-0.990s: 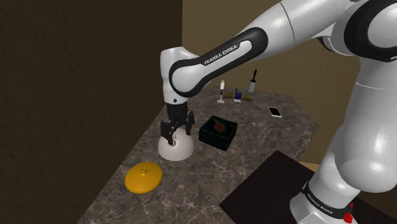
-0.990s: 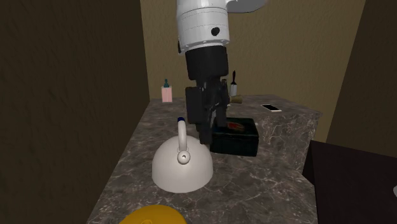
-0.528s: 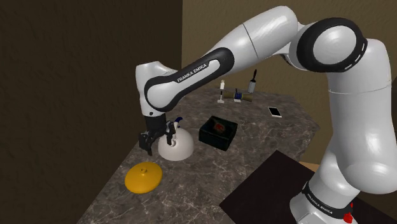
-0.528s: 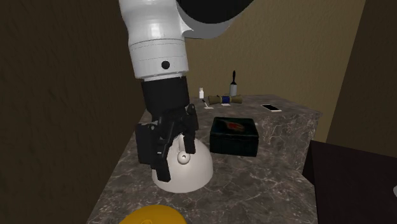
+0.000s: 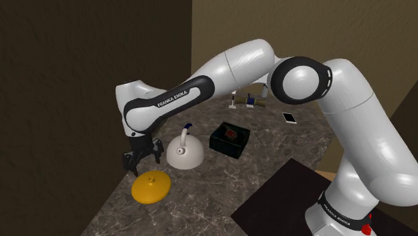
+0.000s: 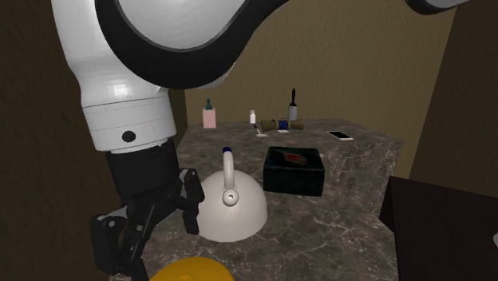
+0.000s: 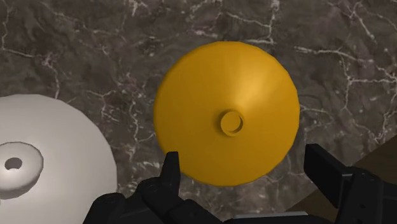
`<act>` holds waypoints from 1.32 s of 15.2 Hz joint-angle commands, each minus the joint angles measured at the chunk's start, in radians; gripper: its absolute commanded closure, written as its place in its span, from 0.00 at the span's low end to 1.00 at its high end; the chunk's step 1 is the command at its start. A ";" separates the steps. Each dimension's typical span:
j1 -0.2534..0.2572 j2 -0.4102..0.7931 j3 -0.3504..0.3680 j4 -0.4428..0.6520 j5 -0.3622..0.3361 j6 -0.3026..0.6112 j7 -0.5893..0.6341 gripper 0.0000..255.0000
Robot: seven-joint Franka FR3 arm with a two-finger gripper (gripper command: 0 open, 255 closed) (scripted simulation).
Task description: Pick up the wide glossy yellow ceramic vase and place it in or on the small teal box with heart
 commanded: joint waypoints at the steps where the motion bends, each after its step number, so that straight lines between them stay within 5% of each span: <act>1: 0.008 0.027 -0.003 0.021 -0.005 0.007 0.003 0.00; 14: 0.011 0.055 -0.008 -0.009 -0.011 0.065 0.007 0.00; 15: 0.011 0.055 -0.008 -0.009 -0.011 0.065 0.007 1.00; 20: 0.011 0.055 -0.008 -0.010 -0.011 0.065 0.007 1.00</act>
